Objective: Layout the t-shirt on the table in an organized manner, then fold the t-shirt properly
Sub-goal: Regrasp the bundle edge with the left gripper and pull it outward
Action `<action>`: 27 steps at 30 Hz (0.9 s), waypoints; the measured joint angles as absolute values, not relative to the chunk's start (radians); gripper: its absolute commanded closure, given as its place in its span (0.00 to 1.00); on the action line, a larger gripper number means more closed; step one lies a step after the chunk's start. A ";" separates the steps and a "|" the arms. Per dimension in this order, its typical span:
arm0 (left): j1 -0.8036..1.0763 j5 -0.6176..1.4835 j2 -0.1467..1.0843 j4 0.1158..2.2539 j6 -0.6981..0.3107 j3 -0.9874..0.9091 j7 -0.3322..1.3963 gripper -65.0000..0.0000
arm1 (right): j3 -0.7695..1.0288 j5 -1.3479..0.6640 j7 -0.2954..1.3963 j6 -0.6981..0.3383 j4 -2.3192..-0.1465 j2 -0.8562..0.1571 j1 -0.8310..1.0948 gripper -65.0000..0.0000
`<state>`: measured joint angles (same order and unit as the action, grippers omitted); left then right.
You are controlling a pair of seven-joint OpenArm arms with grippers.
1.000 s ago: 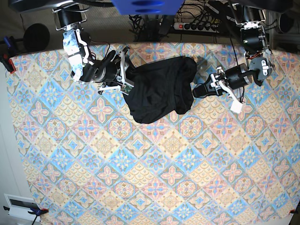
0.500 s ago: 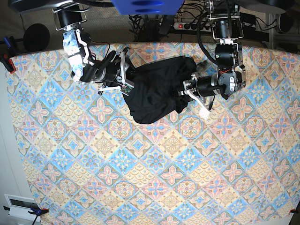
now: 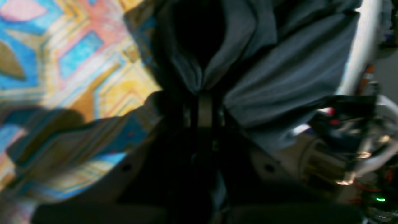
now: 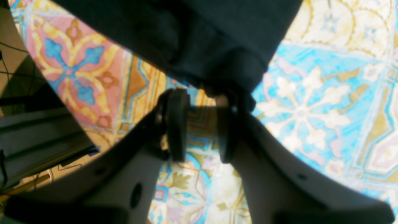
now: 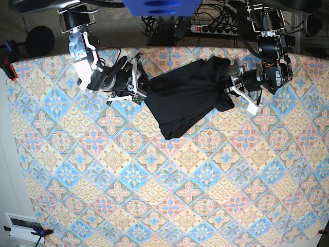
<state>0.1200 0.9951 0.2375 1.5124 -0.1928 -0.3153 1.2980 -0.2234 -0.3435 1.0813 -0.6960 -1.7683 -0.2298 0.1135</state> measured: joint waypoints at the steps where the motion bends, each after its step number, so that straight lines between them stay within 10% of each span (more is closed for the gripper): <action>1: 0.115 1.016 0.235 1.513 -0.194 -0.314 1.298 0.98 | -0.223 -0.343 1.082 -0.696 -1.773 -0.230 0.113 0.75; 14: 0.139 1.170 0.248 1.513 -0.187 -0.319 1.301 0.59 | -0.128 -0.339 1.083 -0.696 -1.929 -0.233 0.136 0.75; 27: 0.199 1.412 0.283 1.580 -0.187 -0.437 1.305 0.57 | -0.132 -0.344 1.018 -0.696 -1.808 -0.170 -0.022 0.75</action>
<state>0.1993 1.4120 0.2832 1.5799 -0.1875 -0.4374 1.3048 -0.1318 -0.3435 1.0183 -0.6960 -1.8076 -0.1703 -0.0223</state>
